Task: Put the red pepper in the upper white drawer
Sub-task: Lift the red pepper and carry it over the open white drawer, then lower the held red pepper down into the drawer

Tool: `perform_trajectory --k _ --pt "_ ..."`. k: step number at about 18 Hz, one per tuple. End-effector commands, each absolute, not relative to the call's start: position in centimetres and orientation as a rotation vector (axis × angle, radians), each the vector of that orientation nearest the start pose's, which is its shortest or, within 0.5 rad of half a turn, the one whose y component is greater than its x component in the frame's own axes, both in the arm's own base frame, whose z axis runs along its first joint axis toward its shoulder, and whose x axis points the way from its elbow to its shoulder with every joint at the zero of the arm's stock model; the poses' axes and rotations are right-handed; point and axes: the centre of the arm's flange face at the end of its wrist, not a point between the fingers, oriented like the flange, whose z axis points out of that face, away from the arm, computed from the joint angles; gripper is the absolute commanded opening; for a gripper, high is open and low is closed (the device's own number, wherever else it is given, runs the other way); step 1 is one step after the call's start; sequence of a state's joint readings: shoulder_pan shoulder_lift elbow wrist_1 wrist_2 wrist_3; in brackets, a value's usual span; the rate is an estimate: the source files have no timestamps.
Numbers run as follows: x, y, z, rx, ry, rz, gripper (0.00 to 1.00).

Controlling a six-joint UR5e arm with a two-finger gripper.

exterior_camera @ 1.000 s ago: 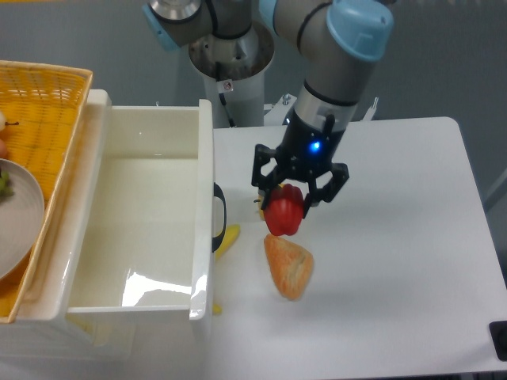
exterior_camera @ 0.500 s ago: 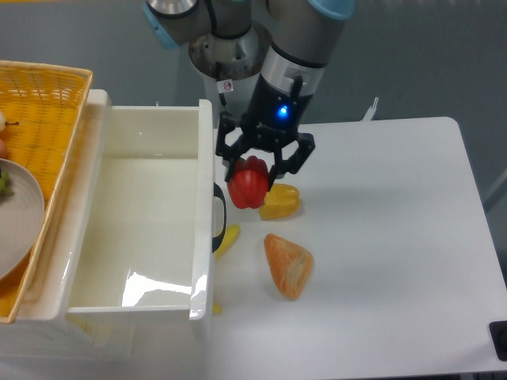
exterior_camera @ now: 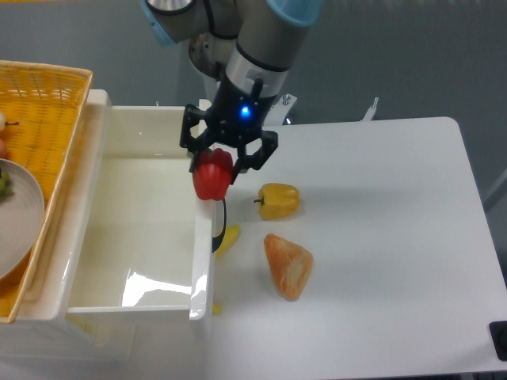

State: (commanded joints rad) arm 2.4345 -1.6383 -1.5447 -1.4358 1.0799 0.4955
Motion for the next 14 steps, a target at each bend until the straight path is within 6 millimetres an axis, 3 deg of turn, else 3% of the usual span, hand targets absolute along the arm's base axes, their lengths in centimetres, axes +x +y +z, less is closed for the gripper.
perform_trajectory --k 14 --pt "-24.4 50.3 48.2 -2.728 -0.369 -0.502 0.48"
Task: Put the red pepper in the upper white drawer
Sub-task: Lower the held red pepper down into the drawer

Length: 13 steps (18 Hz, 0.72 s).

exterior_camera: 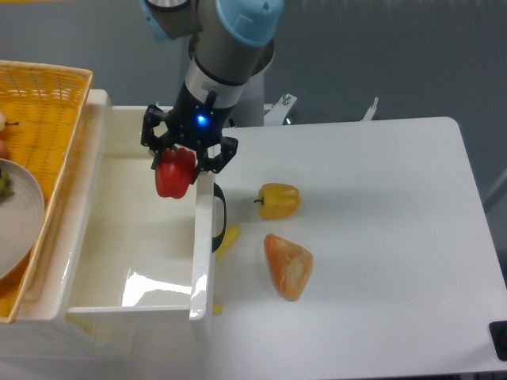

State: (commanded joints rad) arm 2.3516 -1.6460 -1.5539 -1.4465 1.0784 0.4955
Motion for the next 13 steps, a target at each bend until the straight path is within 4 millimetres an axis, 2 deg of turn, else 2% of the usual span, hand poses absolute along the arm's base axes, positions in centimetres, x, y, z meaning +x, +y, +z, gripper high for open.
perform_trajectory --k 4,9,13 --pt "-24.2 50.4 47.7 -2.736 -0.365 -0.509 0.48" --pt "-22.5 51.0 45.9 -2.769 -0.328 -0.539 0.49" --pt "-22.3 51.2 45.7 -2.774 -0.320 -0.544 0.49"
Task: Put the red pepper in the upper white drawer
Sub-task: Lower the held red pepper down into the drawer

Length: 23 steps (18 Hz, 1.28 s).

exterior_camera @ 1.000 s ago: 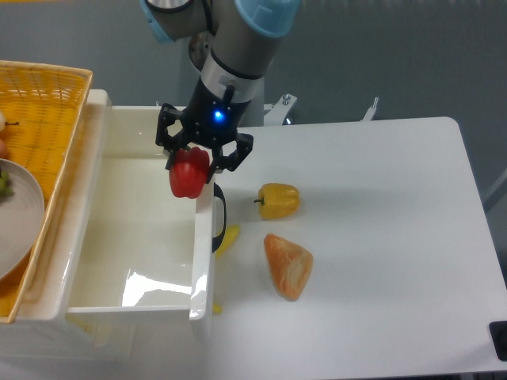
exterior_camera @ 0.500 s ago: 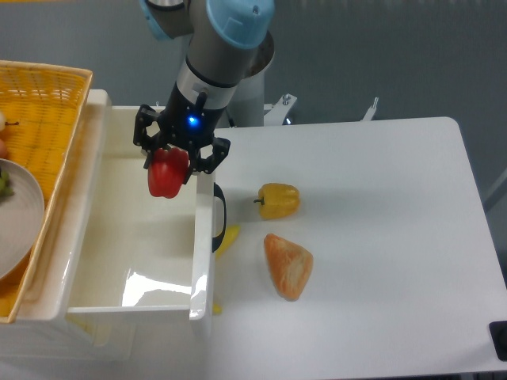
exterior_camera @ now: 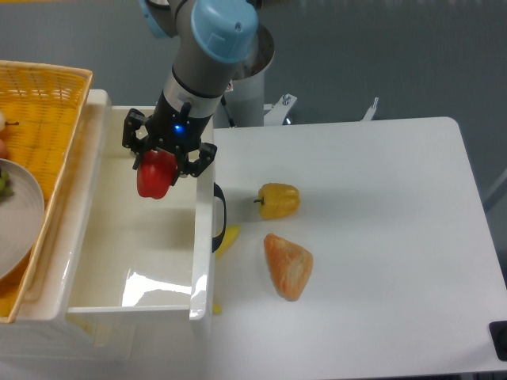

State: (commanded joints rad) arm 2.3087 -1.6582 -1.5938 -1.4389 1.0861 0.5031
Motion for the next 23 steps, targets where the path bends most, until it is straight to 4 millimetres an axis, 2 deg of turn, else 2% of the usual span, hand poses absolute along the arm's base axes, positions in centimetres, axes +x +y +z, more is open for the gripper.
perform_trajectory --k 4,14,23 --pt "-22.3 51.5 45.0 -2.782 -0.316 -0.553 0.49" --pt "-21.4 52.0 45.3 -2.780 -0.285 -0.546 0.49" --pt "-21.1 52.7 44.7 -2.788 -0.266 -0.561 0.49"
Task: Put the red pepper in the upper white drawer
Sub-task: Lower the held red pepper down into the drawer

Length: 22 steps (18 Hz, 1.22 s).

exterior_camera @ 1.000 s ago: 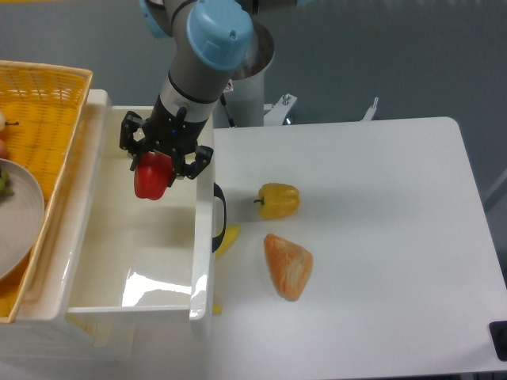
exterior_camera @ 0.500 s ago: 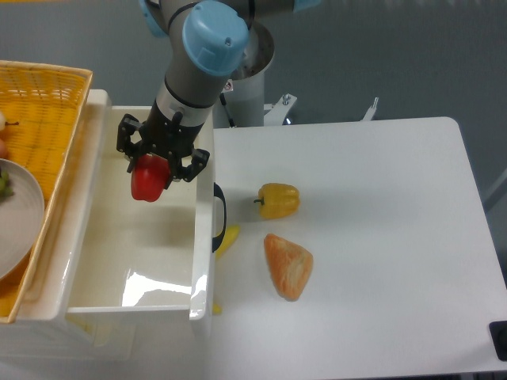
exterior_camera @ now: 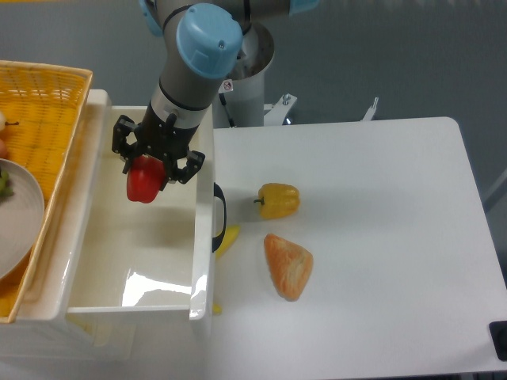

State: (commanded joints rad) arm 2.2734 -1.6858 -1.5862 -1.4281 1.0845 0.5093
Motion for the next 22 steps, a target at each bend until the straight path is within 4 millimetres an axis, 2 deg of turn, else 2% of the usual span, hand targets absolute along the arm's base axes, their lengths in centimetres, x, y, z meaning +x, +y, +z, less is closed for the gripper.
perform_trajectory --k 5,9,22 --pt "-21.1 53.0 44.6 -2.790 -0.256 -0.562 0.49" --pt "-20.4 53.5 44.1 -2.801 -0.239 -0.573 0.49" --pt "-20.7 53.9 43.4 -2.810 -0.243 -0.580 0.53"
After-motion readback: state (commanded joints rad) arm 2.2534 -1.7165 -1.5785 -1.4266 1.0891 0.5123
